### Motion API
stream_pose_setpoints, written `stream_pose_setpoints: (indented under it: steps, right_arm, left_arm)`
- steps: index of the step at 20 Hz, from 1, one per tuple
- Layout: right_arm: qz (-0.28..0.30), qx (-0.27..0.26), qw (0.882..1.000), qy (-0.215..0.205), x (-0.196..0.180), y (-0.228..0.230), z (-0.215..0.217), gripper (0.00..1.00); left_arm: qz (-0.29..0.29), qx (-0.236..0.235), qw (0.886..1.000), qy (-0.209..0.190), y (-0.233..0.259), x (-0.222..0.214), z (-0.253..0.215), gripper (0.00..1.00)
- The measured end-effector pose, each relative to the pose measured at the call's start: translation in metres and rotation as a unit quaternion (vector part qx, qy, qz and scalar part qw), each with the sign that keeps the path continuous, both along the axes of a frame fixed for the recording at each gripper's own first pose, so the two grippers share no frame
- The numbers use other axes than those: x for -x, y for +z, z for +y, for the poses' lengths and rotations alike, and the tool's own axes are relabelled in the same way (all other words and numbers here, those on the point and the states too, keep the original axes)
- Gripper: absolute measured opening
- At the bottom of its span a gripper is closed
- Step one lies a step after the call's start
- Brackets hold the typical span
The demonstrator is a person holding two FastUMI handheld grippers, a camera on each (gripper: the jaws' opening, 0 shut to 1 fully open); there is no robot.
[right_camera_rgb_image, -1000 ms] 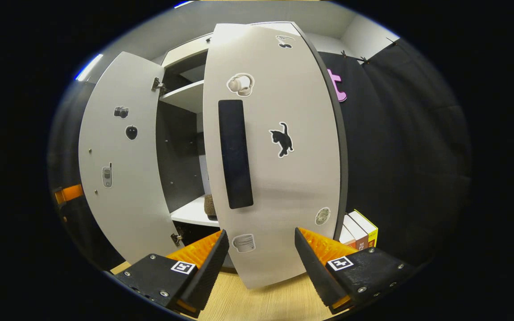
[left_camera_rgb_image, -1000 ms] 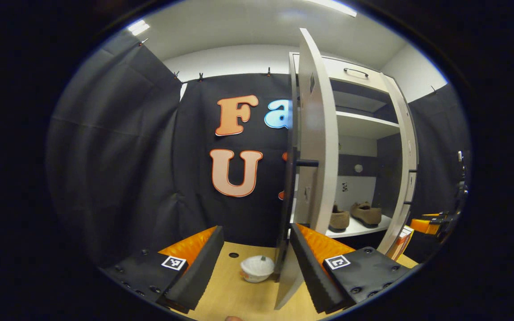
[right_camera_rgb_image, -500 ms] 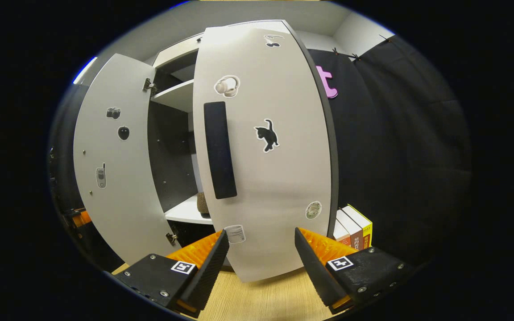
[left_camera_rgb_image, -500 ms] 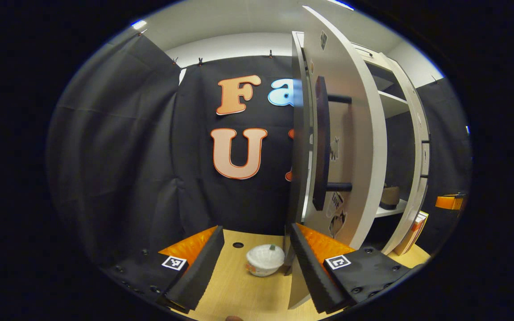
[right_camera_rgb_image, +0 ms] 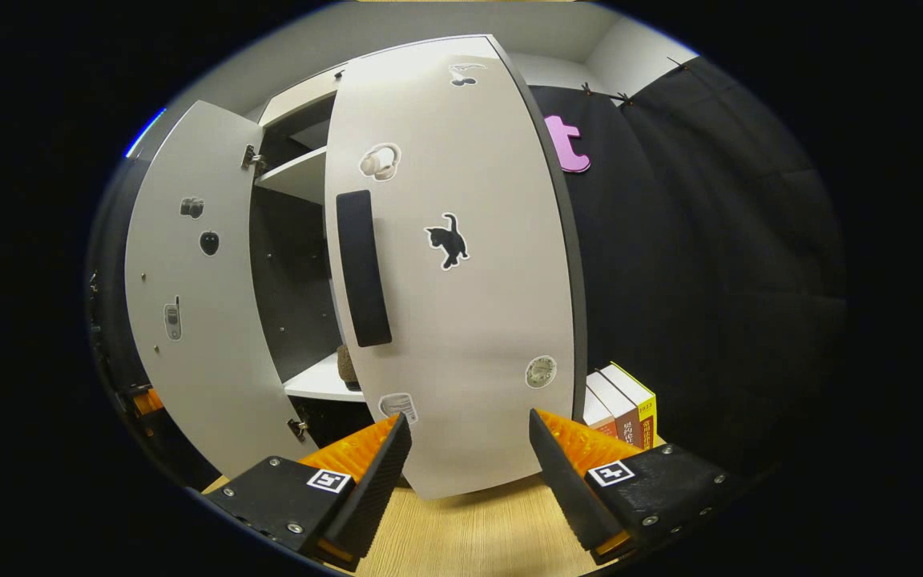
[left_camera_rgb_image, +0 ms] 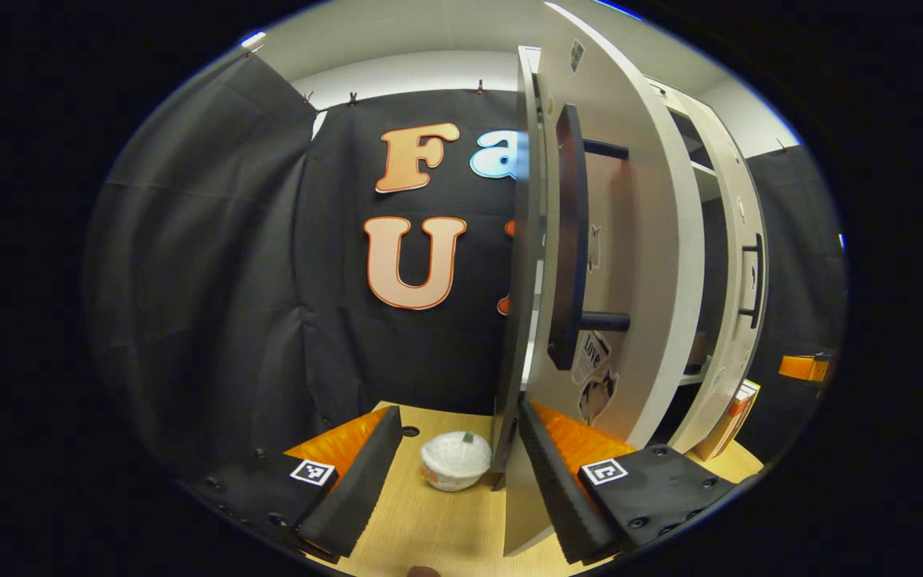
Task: Grab one shoe with the right hand and put it into the shoe cabinet, grab the other shoe with the left hand and put it into the shoe cabinet; then close the right door with the right hand and the left door with the left hand.
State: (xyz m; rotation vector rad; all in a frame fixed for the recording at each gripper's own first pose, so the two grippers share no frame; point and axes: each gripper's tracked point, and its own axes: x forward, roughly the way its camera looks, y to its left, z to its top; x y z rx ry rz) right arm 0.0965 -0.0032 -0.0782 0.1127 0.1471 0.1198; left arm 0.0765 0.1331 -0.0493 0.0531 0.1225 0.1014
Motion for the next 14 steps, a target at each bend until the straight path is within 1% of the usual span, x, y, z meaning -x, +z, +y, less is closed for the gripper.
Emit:
stream_pose_setpoints:
  steps: [1,2,3,4,7,10,11,12,13,14]
  right_arm:
    - [0.0,-0.001,1.0,-0.001,0.0,0.0,-0.001,0.92]
    - [0.0,-0.002,1.0,-0.002,0.001,0.001,-0.003,0.92]
    - [-0.001,-0.003,1.0,-0.002,0.001,0.001,-0.004,0.92]
    - [-0.002,-0.002,1.0,-0.003,0.003,0.002,-0.006,0.92]
    - [-0.005,0.001,1.0,-0.01,0.008,0.005,-0.015,0.92]
    - [-0.007,-0.003,1.0,-0.021,0.013,0.007,-0.026,0.92]
    - [-0.008,-0.004,1.0,-0.025,0.015,0.007,-0.03,0.92]
    - [-0.008,-0.005,1.0,-0.029,0.017,0.006,-0.034,0.92]
    - [-0.008,-0.005,0.999,-0.033,0.018,0.006,-0.037,0.92]
    - [-0.008,-0.006,0.999,-0.037,0.02,0.006,-0.041,0.92]
  left_arm:
    - [0.001,0.0,1.0,-0.008,-0.001,-0.002,-0.009,0.93]
    - [0.001,0.002,1.0,-0.019,-0.003,-0.004,-0.02,0.93]
    - [0.002,0.005,1.0,-0.03,-0.005,-0.006,-0.032,0.96]
    - [0.002,0.008,0.999,-0.042,-0.006,-0.01,-0.044,0.93]
    - [0.005,0.015,0.997,-0.074,-0.009,-0.022,-0.076,0.94]
    - [0.006,0.004,0.995,-0.096,-0.011,-0.033,-0.104,0.93]
    - [0.008,0.002,0.995,-0.104,-0.013,-0.036,-0.113,0.96]
    - [0.01,0.006,0.994,-0.111,-0.014,-0.04,-0.122,0.99]
    - [0.015,0.013,0.992,-0.121,-0.019,-0.046,-0.132,0.96]
    - [0.02,0.022,0.991,-0.131,-0.023,-0.053,-0.142,0.96]
